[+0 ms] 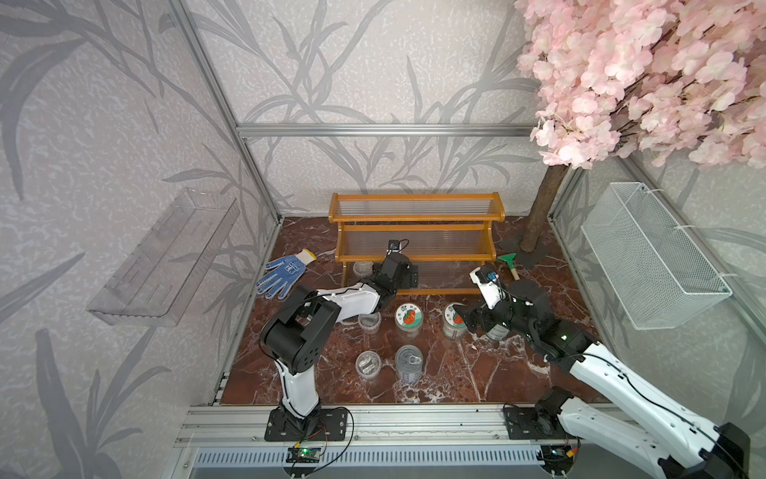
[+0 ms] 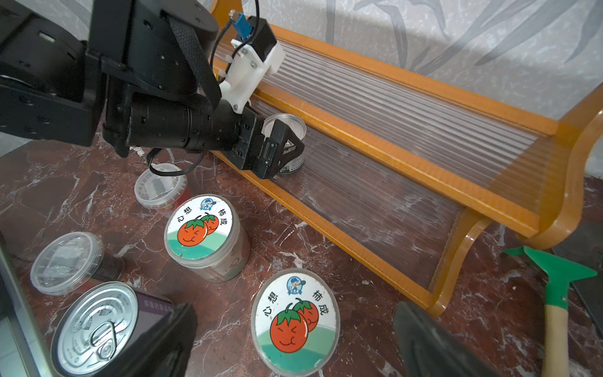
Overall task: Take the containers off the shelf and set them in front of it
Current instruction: 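Pick up a container from the shelf.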
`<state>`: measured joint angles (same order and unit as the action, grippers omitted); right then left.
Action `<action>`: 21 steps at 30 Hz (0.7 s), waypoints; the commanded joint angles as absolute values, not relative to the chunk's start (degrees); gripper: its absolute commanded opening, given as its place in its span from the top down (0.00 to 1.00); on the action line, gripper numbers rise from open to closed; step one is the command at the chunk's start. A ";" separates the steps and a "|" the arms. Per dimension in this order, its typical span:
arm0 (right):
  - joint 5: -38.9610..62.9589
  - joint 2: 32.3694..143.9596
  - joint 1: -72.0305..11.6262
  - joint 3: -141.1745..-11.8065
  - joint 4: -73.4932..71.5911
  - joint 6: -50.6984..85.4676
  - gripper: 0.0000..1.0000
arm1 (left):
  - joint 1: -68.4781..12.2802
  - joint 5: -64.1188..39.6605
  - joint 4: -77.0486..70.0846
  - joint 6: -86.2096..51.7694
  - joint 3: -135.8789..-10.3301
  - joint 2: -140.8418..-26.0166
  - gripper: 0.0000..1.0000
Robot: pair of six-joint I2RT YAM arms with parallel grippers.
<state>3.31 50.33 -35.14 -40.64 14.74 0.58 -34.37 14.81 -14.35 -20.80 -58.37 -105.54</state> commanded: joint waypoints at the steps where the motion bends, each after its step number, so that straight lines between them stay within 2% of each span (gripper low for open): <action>1: 4.38 50.54 -34.30 -41.55 13.92 0.09 0.01 | -34.00 16.80 -15.05 -20.98 -60.00 -107.35 0.00; 16: 5.53 51.76 -32.71 -42.58 14.26 -0.18 0.01 | -32.26 13.39 -17.12 -18.65 -62.30 -110.63 0.00; 21: 5.89 52.28 -32.44 -42.80 13.96 -0.09 0.01 | -32.08 11.60 -16.45 -17.80 -63.33 -111.76 0.07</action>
<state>5.08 52.01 -32.86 -40.73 14.81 0.36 -32.64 13.89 -17.91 -18.68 -62.28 -109.58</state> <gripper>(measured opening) 0.989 0.947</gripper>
